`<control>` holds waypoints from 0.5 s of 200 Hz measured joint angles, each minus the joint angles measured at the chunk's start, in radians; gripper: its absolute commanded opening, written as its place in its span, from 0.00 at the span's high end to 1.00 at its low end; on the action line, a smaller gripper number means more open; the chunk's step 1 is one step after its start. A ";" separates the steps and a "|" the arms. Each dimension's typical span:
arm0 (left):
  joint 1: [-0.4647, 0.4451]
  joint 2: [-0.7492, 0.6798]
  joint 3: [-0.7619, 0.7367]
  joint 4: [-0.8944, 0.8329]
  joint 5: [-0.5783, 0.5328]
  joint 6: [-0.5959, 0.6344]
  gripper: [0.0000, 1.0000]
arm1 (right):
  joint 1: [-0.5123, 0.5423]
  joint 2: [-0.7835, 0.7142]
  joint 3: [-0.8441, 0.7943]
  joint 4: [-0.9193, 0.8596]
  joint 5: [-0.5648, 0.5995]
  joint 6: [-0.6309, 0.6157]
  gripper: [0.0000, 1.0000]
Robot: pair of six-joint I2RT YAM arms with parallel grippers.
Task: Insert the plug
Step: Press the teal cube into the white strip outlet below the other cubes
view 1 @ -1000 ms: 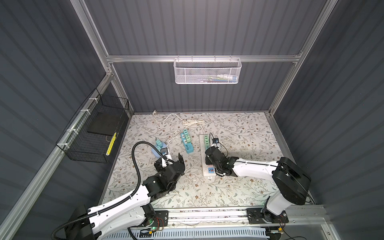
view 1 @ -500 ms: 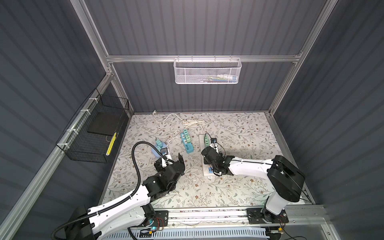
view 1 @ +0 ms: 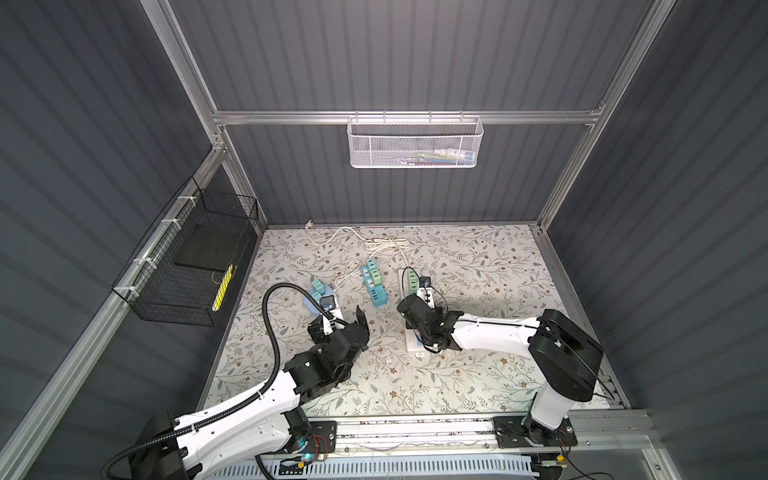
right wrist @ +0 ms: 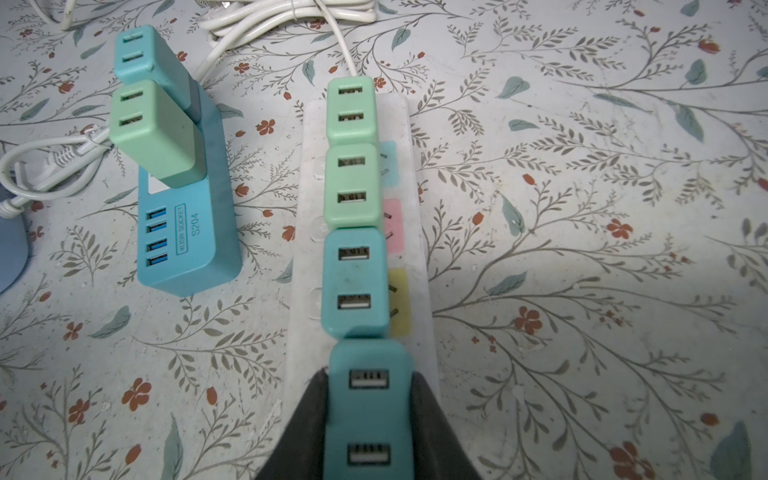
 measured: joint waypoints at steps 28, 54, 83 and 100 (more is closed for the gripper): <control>0.000 0.000 0.000 0.000 0.000 0.000 0.00 | 0.005 0.018 0.001 0.003 0.005 0.003 0.84; 0.000 0.001 0.000 0.000 0.000 0.000 0.00 | 0.006 0.021 0.001 0.004 0.008 0.007 0.83; 0.000 0.010 0.000 0.000 0.000 0.000 0.00 | 0.009 0.026 0.003 0.005 0.018 0.011 0.82; 0.000 0.013 0.000 0.000 0.000 0.000 0.00 | 0.009 0.028 0.006 0.001 0.021 0.010 0.81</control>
